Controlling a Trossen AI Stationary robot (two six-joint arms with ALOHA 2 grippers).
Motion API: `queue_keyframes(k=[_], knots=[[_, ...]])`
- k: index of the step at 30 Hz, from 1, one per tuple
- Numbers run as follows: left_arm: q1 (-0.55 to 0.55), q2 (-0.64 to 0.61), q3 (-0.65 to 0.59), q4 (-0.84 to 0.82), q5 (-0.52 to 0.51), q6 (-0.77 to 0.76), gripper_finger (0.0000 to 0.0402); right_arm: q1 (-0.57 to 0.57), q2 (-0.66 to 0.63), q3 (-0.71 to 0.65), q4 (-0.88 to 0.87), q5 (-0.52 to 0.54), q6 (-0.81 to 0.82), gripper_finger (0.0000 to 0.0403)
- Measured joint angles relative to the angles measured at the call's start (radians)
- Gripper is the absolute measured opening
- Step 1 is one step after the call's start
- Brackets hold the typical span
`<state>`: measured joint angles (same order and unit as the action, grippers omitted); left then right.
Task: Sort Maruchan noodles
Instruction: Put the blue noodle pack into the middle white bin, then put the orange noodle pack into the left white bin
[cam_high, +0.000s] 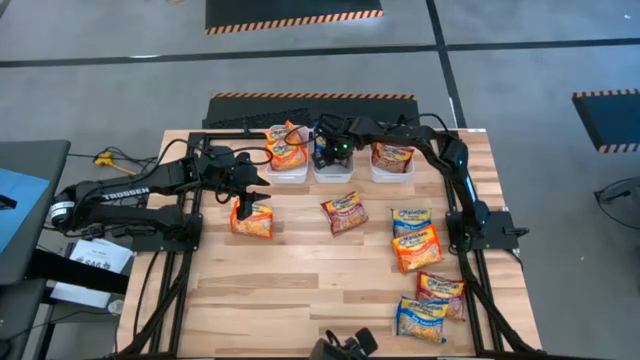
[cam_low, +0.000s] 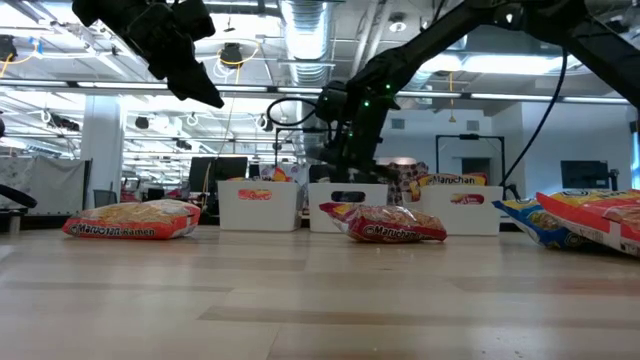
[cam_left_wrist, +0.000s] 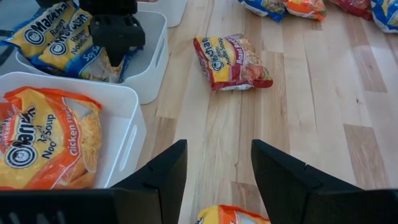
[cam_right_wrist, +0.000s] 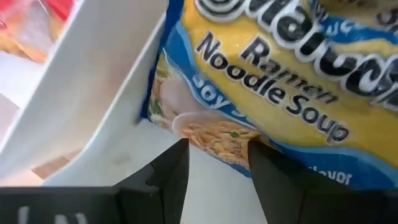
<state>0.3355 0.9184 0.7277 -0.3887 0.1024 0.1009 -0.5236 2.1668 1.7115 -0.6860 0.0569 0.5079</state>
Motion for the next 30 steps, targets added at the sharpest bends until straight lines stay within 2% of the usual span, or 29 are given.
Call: queue_keyframes(k=[17,30], knots=[[0.000,0.000,0.000,-0.006,-0.005,0.000,0.0164,0.013,-0.032,0.002,-0.049,-0.042,-0.050,0.0193],[0.000,0.000,0.000,-0.038,-0.006,-0.016,0.0164,0.037,-0.170,0.000,-0.104,-0.039,-0.168,0.0193]])
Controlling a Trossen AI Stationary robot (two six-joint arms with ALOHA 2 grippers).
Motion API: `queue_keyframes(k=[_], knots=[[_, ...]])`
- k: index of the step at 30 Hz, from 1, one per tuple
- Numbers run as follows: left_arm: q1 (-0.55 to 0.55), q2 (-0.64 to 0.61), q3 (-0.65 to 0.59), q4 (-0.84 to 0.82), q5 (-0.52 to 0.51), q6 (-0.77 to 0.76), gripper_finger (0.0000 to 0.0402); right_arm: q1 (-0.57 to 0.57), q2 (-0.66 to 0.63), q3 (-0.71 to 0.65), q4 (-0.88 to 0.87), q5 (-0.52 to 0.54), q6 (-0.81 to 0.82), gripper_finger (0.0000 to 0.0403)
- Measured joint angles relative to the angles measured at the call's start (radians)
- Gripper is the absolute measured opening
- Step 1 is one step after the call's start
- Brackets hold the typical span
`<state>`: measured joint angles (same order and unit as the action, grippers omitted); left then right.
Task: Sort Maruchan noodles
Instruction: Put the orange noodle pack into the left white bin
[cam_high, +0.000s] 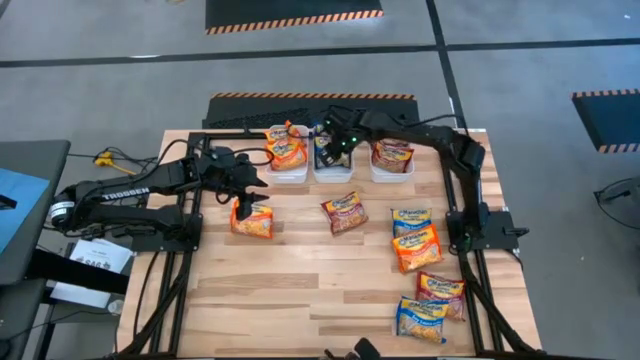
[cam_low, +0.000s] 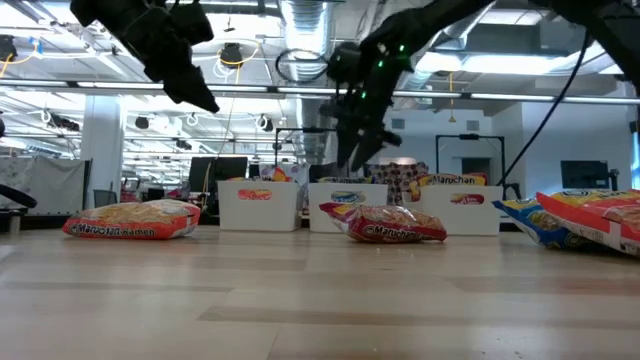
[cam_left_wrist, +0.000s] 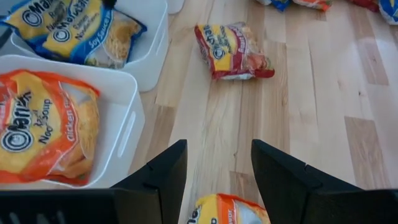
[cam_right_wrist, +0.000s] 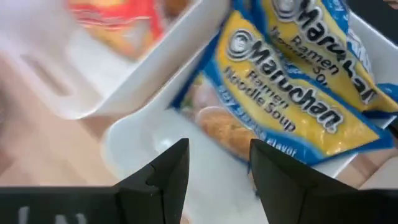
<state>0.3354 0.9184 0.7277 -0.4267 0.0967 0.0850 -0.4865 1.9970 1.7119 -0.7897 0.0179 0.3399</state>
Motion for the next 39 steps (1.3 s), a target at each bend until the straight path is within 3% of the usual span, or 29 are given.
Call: queue_keyframes(k=[7,15,20,24,29,34,39], knots=[[0.000,0.000,0.000,-0.054,0.000,-0.030,0.0164,0.058,-0.106,0.000,-0.067,-0.024,-0.056,0.0193],[0.000,0.000,0.000,-0.056,0.001,-0.138,0.0164,0.153,-0.221,0.000,-0.269,-0.119,-0.074,0.0193],[0.000,0.000,0.000,-0.077,0.001,-0.153,0.0164,0.257,-0.267,0.000,-0.416,-0.114,-0.053,0.0193],[0.000,0.000,0.000,-0.117,0.002,-0.177,0.0164,0.382,-0.277,-0.008,-0.581,-0.034,-0.049,0.0193],[0.000,0.000,0.000,-0.140,0.002,-0.192,0.0164,0.533,-0.293,-0.122,-0.700,0.073,0.066,0.0193],[0.000,0.000,0.000,-0.139,0.002,-0.209,0.0164,0.642,-0.304,-0.228,-0.767,0.067,0.198,0.0193],[0.000,0.000,0.000,-0.139,0.002,-0.210,0.0164,0.713,-0.325,-0.283,-0.767,0.014,0.214,0.0193]])
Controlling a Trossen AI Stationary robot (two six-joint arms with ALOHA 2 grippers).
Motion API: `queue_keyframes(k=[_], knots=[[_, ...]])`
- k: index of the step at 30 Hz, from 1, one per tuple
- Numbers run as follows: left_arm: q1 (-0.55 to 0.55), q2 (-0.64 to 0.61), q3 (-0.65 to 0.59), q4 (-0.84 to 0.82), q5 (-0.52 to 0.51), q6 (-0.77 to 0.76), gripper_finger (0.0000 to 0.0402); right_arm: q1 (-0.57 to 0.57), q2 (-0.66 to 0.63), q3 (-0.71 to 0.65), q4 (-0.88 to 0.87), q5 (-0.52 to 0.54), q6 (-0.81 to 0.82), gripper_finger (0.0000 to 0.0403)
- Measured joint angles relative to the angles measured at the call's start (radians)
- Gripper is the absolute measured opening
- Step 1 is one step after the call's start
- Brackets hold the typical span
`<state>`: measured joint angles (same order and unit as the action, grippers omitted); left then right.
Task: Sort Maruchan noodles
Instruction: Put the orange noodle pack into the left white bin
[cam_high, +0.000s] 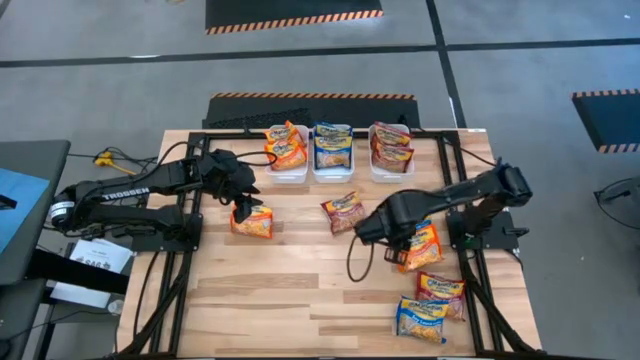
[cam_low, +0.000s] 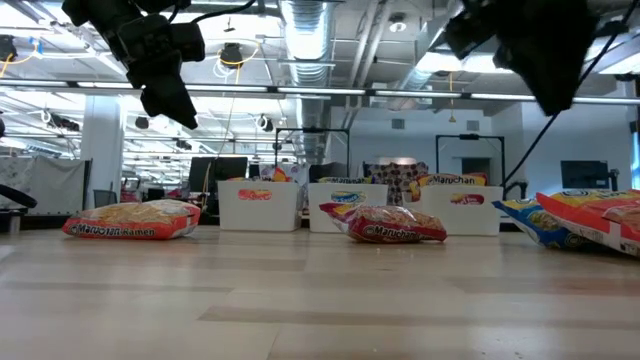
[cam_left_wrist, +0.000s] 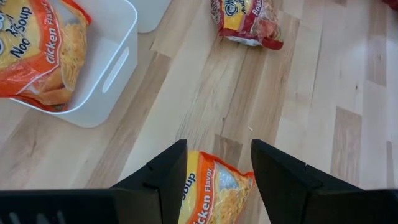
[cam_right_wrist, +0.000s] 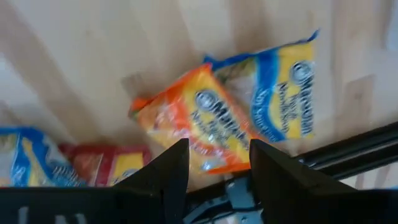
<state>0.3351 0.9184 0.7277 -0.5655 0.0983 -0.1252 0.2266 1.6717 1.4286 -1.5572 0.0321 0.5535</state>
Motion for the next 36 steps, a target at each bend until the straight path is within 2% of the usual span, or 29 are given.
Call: queue_keyframes(k=[4,7,11,16,22,27,36], knots=[[0.000,0.000,0.000,0.000,0.000,-0.014,0.0164,0.035,-0.041,-0.038,0.014,-0.044,0.009,0.0192],[0.000,0.000,0.000,-0.001,0.000,-0.029,0.0164,0.052,-0.125,-0.089,0.008,-0.038,0.050,0.0184],[0.000,0.000,0.000,-0.001,0.000,-0.053,0.0164,0.042,-0.317,-0.187,0.076,-0.025,0.121,0.0170],[0.000,0.000,0.000,-0.001,0.000,-0.082,0.0164,0.003,-0.596,-0.316,0.192,0.050,0.207,0.0156],[0.000,0.000,0.000,-0.002,0.000,-0.107,0.0164,-0.046,-0.809,-0.400,0.202,0.080,0.291,0.0153],[0.000,0.000,0.000,-0.002,0.000,-0.108,0.0164,-0.067,-0.863,-0.448,0.204,0.086,0.235,0.0165],[0.000,0.000,0.000,-0.003,0.000,-0.108,0.0164,-0.079,-0.796,-0.513,0.341,0.078,0.036,0.0224]])
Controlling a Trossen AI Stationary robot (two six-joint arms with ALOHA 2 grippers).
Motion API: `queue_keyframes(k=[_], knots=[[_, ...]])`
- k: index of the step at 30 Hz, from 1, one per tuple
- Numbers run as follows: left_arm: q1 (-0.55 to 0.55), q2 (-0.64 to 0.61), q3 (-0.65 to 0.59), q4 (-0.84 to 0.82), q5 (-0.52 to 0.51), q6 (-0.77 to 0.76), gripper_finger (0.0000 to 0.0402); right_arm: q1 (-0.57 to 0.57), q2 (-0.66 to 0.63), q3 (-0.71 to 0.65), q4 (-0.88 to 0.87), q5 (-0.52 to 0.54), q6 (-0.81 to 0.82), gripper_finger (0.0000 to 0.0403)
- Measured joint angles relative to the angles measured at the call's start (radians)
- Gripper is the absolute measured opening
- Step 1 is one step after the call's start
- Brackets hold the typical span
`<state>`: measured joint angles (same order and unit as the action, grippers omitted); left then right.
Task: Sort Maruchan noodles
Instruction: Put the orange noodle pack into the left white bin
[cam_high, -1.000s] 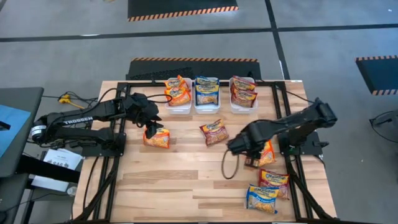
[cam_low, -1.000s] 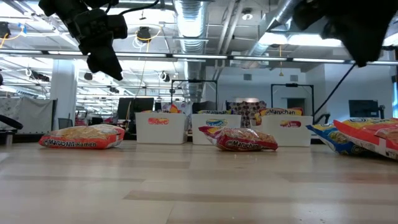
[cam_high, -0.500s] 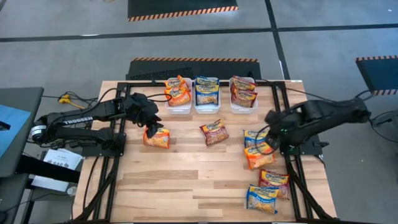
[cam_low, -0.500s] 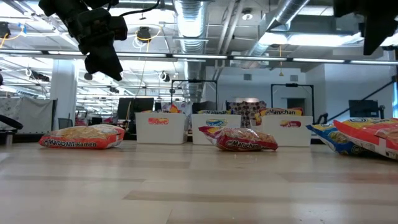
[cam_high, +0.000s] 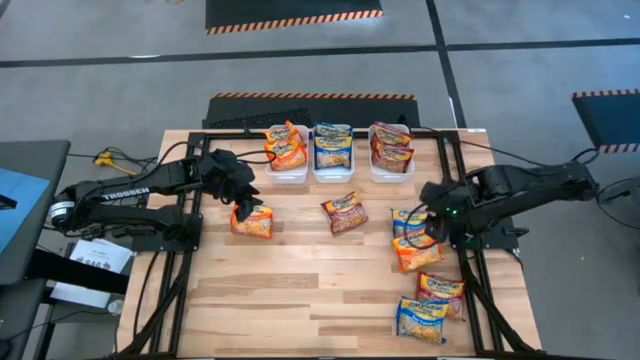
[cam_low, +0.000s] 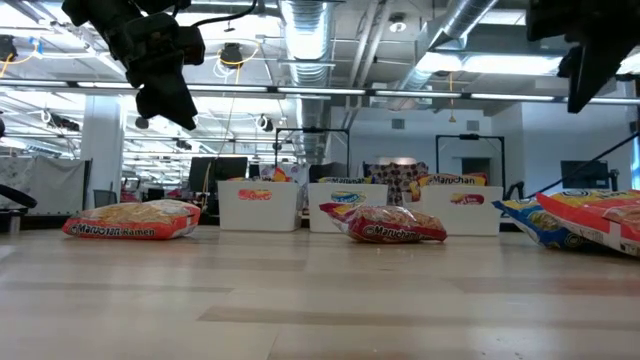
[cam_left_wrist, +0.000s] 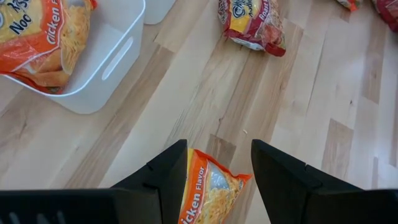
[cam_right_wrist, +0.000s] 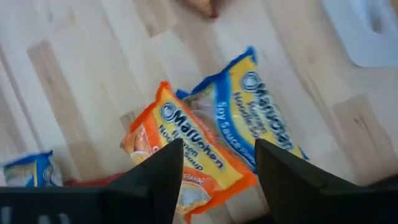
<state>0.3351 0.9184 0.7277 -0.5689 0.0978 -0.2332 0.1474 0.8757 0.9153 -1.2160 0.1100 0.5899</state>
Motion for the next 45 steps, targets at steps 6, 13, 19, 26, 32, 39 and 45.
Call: queue_keyframes(k=[6,13,19,26,32,39,45], knots=[[0.000,0.000,0.000,-0.002,0.000,-0.023,0.0164,0.000,0.083,-0.060,0.076,-0.062,-0.096,0.0230],[0.000,0.000,0.000,-0.002,0.000,-0.023,0.0164,0.002,0.191,-0.091,0.132,-0.078,-0.224,0.0222],[0.000,0.000,0.000,-0.005,0.000,-0.023,0.0164,-0.002,0.283,-0.091,0.191,-0.139,-0.281,0.0222],[0.000,0.000,0.000,-0.020,0.000,-0.023,0.0164,-0.005,0.404,-0.091,0.211,-0.141,-0.334,0.0221],[0.000,0.000,0.000,-0.026,0.000,-0.022,0.0164,-0.007,0.504,-0.090,0.210,-0.222,-0.363,0.0221],[0.000,0.000,0.000,-0.026,0.000,-0.022,0.0164,-0.026,0.607,-0.090,0.210,-0.222,-0.366,0.0221],[0.000,0.000,0.000,-0.026,0.000,-0.021,0.0164,-0.026,0.683,-0.087,0.204,-0.224,-0.362,0.0185]])
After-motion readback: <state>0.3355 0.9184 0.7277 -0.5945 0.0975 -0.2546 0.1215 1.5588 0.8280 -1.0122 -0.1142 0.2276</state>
